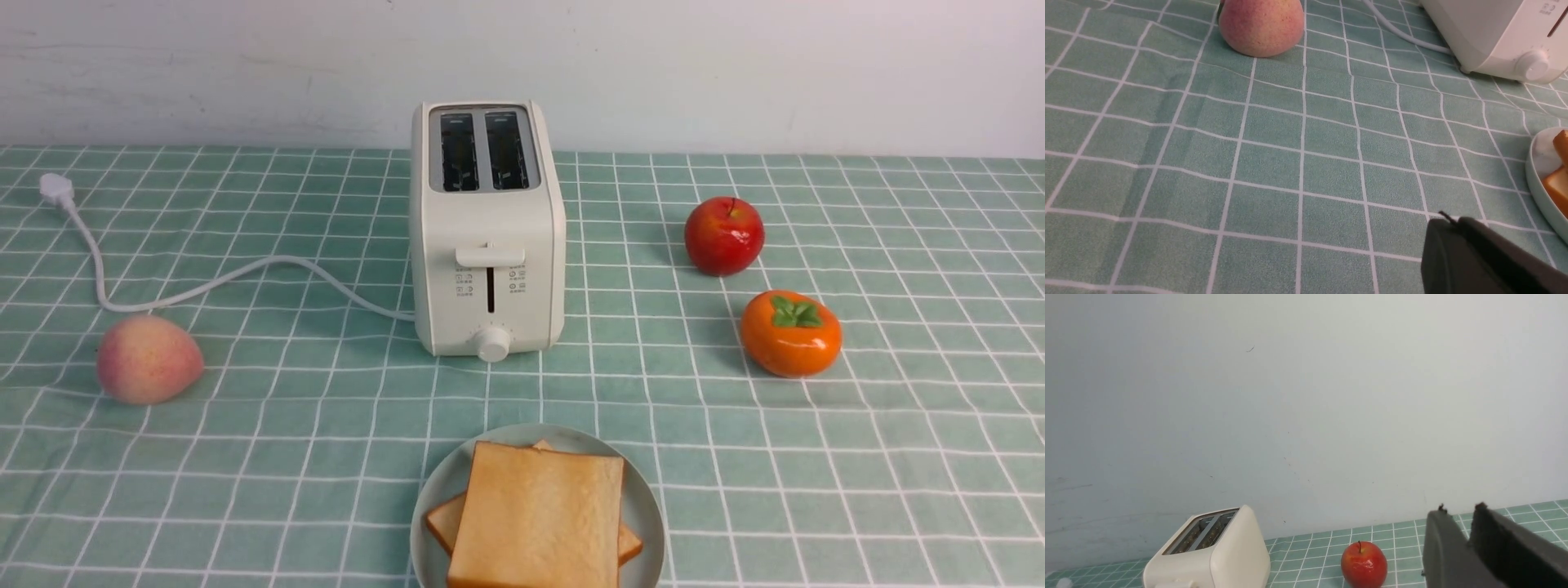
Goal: Take toasted bread from bread machine on blue coffee table place on plate.
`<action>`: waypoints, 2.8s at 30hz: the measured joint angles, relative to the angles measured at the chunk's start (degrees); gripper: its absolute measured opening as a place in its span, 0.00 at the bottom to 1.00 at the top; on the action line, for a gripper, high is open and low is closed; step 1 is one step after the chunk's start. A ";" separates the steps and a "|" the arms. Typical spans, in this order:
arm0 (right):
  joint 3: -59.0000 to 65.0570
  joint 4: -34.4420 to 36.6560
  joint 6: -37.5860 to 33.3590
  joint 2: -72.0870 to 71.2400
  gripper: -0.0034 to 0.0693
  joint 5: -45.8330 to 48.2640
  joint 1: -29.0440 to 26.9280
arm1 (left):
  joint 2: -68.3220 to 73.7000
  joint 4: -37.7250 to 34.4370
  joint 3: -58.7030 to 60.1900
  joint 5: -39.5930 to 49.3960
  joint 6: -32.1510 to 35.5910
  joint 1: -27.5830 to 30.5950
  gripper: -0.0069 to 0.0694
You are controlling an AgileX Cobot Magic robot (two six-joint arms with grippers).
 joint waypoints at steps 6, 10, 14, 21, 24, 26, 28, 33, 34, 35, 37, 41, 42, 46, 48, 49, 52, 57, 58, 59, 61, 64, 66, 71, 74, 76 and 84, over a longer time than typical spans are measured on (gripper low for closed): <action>0.06 21.58 -21.40 0.00 0.19 -0.46 0.00 | 0.00 0.00 0.00 0.00 0.00 0.00 0.09; 1.50 34.95 -37.34 0.00 0.20 -1.49 0.00 | 0.00 0.00 0.00 0.00 0.00 0.00 0.10; 2.82 40.28 -43.35 0.00 0.20 -1.76 0.00 | 0.00 0.00 0.00 0.00 0.00 0.00 0.10; 7.12 40.59 -44.83 -0.25 0.22 -2.46 -0.59 | 0.00 0.00 0.00 0.00 0.00 0.00 0.10; 10.57 40.48 -44.90 -0.25 0.22 -2.46 -4.23 | 0.00 0.00 0.00 0.00 0.00 0.00 0.11; 13.49 40.46 -44.96 -0.25 0.22 -2.41 -7.29 | 0.00 0.00 0.00 0.07 0.00 0.00 0.11; 17.68 40.21 -45.01 -0.25 0.22 -2.29 -12.20 | 0.00 0.00 0.00 0.12 0.00 0.00 0.11; 24.14 39.84 -45.01 -0.25 0.24 1.68 -24.01 | 0.00 0.00 0.00 0.19 0.00 0.00 0.11; 24.14 39.84 -45.01 -0.25 0.24 1.68 -24.28 | 0.00 0.00 0.00 0.19 0.00 0.00 0.11; 24.14 39.84 -45.01 -0.25 0.24 1.68 -25.83 | 0.00 0.00 0.00 0.19 0.00 0.00 0.11; 24.14 39.84 -45.01 -0.25 0.24 1.68 -26.26 | 0.00 0.00 0.00 0.19 0.00 0.00 0.12; 24.14 39.84 -45.01 -0.25 0.25 1.68 -26.38 | 0.00 0.00 0.00 0.19 0.00 0.00 0.12; 24.14 39.84 -45.01 -0.25 0.25 1.68 -26.38 | 0.00 0.00 0.00 0.19 0.00 0.00 0.12; 24.14 39.84 -45.01 -0.25 0.26 1.68 -26.38 | 0.00 0.00 0.00 0.19 0.00 0.00 0.13; 24.14 39.84 -45.01 -0.25 0.26 1.68 -26.38 | 0.00 0.00 0.00 0.19 0.00 0.00 0.13; 24.14 39.84 -45.01 -0.25 0.26 1.68 -26.38 | 0.00 0.00 0.00 0.19 0.00 0.00 0.14; 24.14 39.84 -45.01 -0.25 0.27 1.68 -26.38 | 0.00 0.00 0.00 0.19 0.00 0.00 0.14; 24.14 39.84 -45.01 -0.25 0.27 1.68 -26.38 | 0.00 0.00 0.00 0.19 0.00 0.00 0.15; 24.14 39.84 -45.01 -0.25 0.28 1.68 -26.38 | 0.00 0.00 0.00 0.19 0.00 0.00 0.15; 24.14 39.84 -45.01 -0.25 0.28 1.68 -26.38 | 0.00 0.00 0.00 0.19 0.00 0.00 0.15; 24.14 39.84 -45.01 -0.25 0.28 1.68 -26.38 | 0.00 0.00 0.00 0.19 0.00 0.00 0.15; 24.14 39.84 -45.01 -0.25 0.29 1.68 -26.38 | 0.00 0.00 0.00 0.19 0.00 0.00 0.16; 24.14 39.84 -45.05 -0.25 0.29 1.68 -26.38 | 0.00 0.00 0.00 0.19 0.00 0.00 0.16; 24.14 39.84 -45.05 -0.25 0.31 1.68 -26.38 | 0.00 0.00 0.00 0.19 0.00 0.00 0.16; 24.14 39.84 -45.05 -0.25 0.31 1.74 -26.38 | 0.00 0.00 0.00 0.19 0.00 0.00 0.16; 24.14 39.84 -45.05 -0.25 0.32 1.74 -26.38 | 0.00 0.00 0.00 0.19 0.00 0.00 0.16; 24.14 39.84 -45.05 -0.25 0.33 1.74 -26.38 | 0.00 0.00 0.00 0.19 0.00 0.00 0.16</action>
